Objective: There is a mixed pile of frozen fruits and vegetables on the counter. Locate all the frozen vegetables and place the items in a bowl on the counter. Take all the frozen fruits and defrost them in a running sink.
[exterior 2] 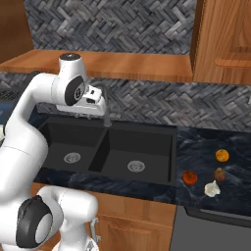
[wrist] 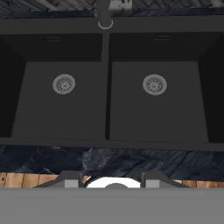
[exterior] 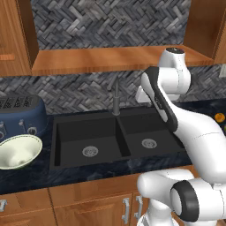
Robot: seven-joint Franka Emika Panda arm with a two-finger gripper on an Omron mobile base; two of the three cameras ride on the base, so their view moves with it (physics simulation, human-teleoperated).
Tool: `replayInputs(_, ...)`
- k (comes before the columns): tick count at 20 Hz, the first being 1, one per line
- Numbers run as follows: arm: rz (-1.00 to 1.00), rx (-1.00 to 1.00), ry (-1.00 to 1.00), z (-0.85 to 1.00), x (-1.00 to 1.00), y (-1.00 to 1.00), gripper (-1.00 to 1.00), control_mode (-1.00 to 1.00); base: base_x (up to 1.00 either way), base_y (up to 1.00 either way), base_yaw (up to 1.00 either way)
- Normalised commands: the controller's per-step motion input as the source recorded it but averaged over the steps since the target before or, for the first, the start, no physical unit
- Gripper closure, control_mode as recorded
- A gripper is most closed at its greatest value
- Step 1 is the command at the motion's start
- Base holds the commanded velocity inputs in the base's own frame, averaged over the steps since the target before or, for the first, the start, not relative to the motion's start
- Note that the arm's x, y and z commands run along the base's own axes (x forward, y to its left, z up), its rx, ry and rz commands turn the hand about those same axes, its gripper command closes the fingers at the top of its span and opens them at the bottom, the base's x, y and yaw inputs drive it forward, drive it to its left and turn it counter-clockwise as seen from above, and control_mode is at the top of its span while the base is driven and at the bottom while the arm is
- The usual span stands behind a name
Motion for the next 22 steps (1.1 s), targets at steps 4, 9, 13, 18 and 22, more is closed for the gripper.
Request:
replayInputs(4,0.0,0.0,0.0,0.04,0.0,-0.07,-1.0,-1.0,0.0,0.0,0.0)
replayInputs(9,-0.01,0.0,0.0,0.11,0.0,-0.17,-1.0,-1.0,0.0,0.0,0.0)
replayInputs(13,-0.03,-0.01,0.0,0.01,0.0,-0.25,-1.0,-1.0,0.0,0.0,0.0)
replayInputs(18,-0.03,-0.02,0.0,-0.03,0.0,-0.43,-1.0,-1.0,0.0,0.0,0.0)
replayInputs(22,-0.02,-0.03,0.0,-0.11,0.0,-0.46,-1.0,-1.0,0.0,0.0,0.0)
